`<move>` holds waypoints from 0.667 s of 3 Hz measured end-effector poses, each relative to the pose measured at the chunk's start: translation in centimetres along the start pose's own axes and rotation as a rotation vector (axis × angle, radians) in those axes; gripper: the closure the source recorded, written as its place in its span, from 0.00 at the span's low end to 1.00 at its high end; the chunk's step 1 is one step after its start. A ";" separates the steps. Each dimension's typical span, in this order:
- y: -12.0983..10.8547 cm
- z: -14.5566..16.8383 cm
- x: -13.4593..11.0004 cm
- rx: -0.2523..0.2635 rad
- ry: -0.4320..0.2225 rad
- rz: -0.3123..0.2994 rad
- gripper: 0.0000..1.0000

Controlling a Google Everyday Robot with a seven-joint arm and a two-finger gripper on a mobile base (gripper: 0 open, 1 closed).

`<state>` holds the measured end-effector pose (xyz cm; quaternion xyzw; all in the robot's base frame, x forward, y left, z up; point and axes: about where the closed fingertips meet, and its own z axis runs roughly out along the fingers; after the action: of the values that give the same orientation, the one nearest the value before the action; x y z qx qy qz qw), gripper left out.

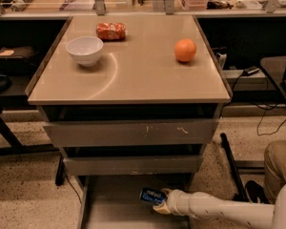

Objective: Place pepsi can into bottom drawer

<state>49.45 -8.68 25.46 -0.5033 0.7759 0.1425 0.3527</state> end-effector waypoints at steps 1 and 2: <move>1.1 2.2 1.5 0.014 0.022 -0.003 1.00; 1.9 4.6 3.5 0.037 0.059 -0.005 1.00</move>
Offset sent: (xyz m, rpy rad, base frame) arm -0.0116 0.0154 -0.1208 -0.1459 0.0022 -0.0611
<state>48.76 -7.56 19.51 -0.5026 0.7871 0.1126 0.3393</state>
